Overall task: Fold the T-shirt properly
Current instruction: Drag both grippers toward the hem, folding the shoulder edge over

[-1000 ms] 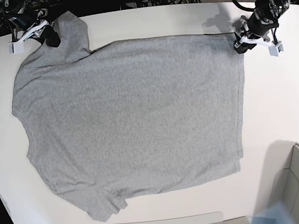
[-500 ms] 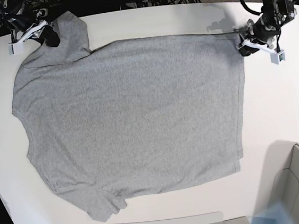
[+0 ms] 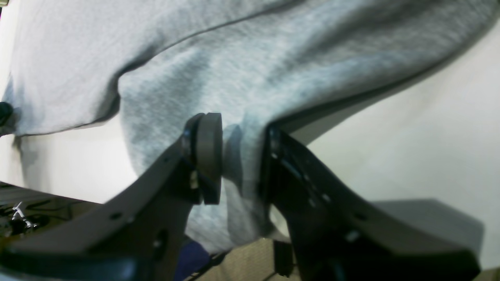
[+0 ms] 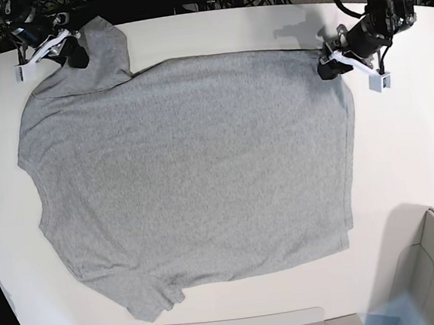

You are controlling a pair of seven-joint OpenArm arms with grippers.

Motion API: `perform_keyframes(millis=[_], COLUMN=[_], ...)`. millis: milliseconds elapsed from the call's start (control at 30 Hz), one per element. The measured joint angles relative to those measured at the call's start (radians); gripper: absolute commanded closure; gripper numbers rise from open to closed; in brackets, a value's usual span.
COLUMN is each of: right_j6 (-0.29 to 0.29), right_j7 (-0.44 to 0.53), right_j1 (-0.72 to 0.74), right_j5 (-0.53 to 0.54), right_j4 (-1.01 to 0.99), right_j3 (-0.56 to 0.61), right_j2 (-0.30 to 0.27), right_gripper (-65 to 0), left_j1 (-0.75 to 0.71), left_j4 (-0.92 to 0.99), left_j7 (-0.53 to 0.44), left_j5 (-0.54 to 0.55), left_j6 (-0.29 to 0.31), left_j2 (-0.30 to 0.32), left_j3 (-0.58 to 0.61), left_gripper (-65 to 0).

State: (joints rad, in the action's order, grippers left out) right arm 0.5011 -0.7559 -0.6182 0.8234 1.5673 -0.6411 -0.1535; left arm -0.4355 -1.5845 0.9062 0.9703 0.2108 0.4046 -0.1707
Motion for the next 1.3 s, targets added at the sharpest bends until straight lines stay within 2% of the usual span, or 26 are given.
perform_keyframes(millis=[100,133,267,400,500,633,767,867,1133,1300], right_j6=[0.000,0.000,0.000,0.001,0.001,0.000,-0.022,-0.022,-0.023,-0.023], right_j7=[0.004,-0.001,-0.004,-0.014,-0.045,-0.074,-0.099,-0.103,-0.108,-0.111], right_j1=[-0.002,-0.002,-0.018,-0.050,-0.079,-0.096,-0.120,-0.135,-0.103,-0.045], right_j5=[0.000,0.000,0.010,0.005,-0.025,-0.063,-0.077,-0.054,-0.058,-0.158], right_j4=[0.000,0.000,0.002,0.029,0.073,0.109,0.152,0.200,0.260,0.271], right_j3=[0.058,0.069,0.069,0.072,0.025,-0.047,-0.105,-0.123,-0.127,-0.122], right_j2=[-0.001,-0.001,-0.009,-0.051,-0.042,-0.040,-0.042,-0.042,-0.066,-0.065], right_gripper=[-4.0,0.0,0.0,0.0,0.0,0.0,0.0,0.0,0.0,0.0], left_j1=[-0.017,-0.021,-0.031,-0.058,-0.101,-0.134,-0.137,-0.136,-0.124,-0.072], left_j4=[0.002,0.003,0.000,-0.023,-0.067,-0.103,-0.113,-0.139,-0.203,-0.200], left_j7=[-0.008,-0.014,-0.016,-0.023,-0.043,-0.015,0.026,0.060,0.058,0.107], left_j5=[0.004,0.010,0.012,0.016,-0.001,-0.012,-0.020,-0.031,-0.031,-0.042], left_j6=[0.001,0.004,0.004,0.003,-0.003,-0.010,-0.011,-0.023,-0.024,-0.030], left_j2=[0.000,0.000,0.000,0.000,-0.003,-0.042,-0.042,-0.048,-0.070,-0.083], left_j3=[0.001,0.001,0.000,0.000,-0.023,-0.117,-0.153,-0.182,-0.223,-0.224], left_gripper=[0.0,0.0,0.0,0.0,0.0,0.0,0.0,0.0,0.0,0.0])
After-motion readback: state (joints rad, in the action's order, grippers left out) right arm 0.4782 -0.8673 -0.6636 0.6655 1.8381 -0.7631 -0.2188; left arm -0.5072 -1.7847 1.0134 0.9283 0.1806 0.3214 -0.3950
